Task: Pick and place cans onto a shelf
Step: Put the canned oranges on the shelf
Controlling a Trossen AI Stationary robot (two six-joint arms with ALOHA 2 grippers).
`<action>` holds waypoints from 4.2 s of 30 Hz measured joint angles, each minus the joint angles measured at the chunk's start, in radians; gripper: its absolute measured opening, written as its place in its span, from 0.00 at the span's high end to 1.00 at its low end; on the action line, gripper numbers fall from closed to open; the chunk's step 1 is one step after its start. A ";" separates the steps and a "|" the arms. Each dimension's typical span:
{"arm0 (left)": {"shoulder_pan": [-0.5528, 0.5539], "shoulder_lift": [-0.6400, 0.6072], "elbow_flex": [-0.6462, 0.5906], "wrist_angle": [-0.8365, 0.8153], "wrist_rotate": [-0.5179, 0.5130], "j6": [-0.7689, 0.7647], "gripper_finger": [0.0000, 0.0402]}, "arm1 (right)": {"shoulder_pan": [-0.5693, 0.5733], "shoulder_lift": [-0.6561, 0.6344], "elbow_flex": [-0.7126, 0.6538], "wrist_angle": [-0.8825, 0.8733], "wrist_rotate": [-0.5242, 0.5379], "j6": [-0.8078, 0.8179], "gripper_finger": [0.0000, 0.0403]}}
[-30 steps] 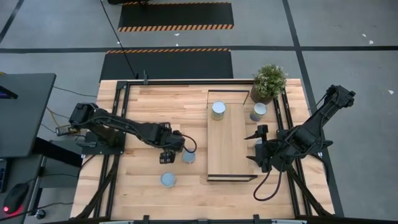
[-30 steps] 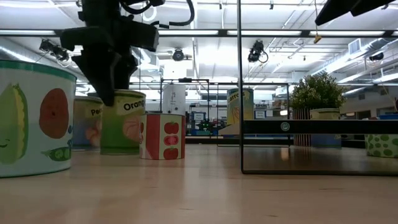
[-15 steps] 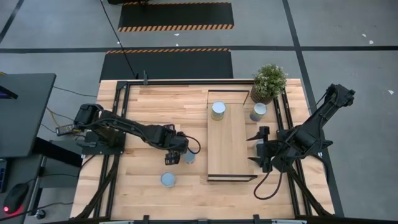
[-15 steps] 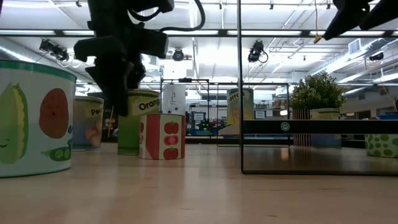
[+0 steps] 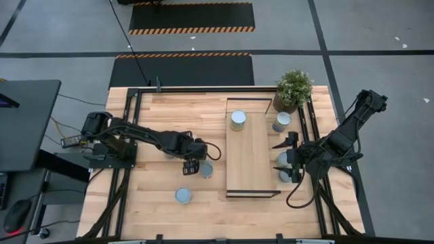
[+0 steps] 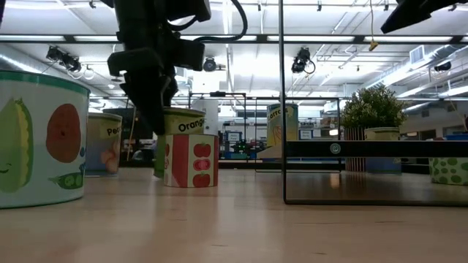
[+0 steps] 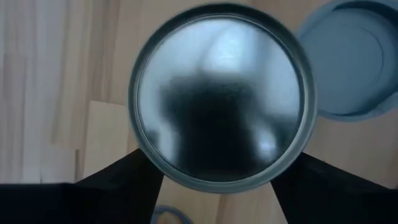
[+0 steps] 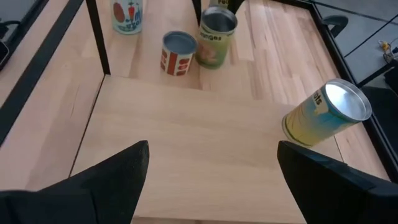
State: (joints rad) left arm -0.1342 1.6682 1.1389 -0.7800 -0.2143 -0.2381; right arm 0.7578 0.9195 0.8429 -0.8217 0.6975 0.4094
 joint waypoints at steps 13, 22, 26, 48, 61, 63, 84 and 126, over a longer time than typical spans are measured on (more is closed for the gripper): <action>0.055 -0.006 0.001 0.083 0.008 0.006 0.29 | -0.071 -0.003 0.000 0.010 -0.052 -0.073 0.10; 0.059 -0.006 0.000 0.151 -0.027 0.041 0.32 | -0.086 -0.044 0.000 0.006 -0.067 -0.087 0.10; 0.059 -0.006 0.001 0.208 -0.040 0.067 0.37 | -0.102 -0.040 0.000 0.038 -0.066 -0.123 0.10; 0.024 -0.140 -0.017 0.252 0.030 0.119 0.53 | -0.471 0.179 0.000 0.510 -0.398 -0.419 0.10; 0.026 -0.276 -0.322 0.700 0.052 0.180 0.62 | -0.559 0.403 0.169 0.549 -0.483 -0.483 0.10; 0.026 -0.313 -0.365 0.767 0.055 0.192 0.62 | -0.582 0.437 0.197 0.570 -0.528 -0.492 0.10; -0.045 -0.533 -0.782 1.480 -0.053 0.173 0.62 | -0.708 0.801 0.380 0.654 -0.621 -0.597 0.01; -0.043 -0.544 -0.916 1.798 -0.175 0.013 0.62 | -0.768 0.962 0.354 0.721 -0.620 -0.519 0.16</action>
State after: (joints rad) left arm -0.1776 1.1242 0.2234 1.0175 -0.3889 -0.2253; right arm -0.0097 1.8816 1.1973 -0.1003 0.0772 -0.1099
